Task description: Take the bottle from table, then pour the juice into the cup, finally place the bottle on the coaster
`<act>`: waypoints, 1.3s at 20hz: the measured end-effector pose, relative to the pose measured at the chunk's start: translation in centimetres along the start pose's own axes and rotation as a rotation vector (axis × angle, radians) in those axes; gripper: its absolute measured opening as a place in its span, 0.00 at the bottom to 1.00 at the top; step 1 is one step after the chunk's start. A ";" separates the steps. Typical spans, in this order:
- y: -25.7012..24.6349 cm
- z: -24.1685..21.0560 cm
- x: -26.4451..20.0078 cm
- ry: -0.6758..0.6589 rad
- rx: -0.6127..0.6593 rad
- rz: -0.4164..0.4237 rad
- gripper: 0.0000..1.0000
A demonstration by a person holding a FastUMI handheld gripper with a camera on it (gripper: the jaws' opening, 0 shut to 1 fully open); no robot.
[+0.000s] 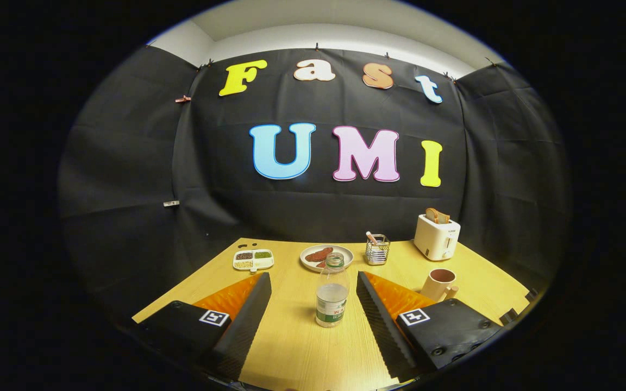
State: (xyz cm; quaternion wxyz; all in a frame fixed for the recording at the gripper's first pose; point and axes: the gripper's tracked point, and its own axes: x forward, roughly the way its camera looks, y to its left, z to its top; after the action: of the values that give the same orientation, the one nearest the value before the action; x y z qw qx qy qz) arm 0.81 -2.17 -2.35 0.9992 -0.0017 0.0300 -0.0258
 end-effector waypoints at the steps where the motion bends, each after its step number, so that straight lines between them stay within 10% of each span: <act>1: -0.1 -0.1 0.2 0.004 0.003 -0.004 0.97; 26: -2.6 -7.1 6.7 0.076 0.089 -0.136 0.97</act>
State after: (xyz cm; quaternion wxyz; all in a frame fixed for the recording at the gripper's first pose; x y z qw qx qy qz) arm 6.96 -5.08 -9.86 0.9924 0.0418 0.0666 -0.0951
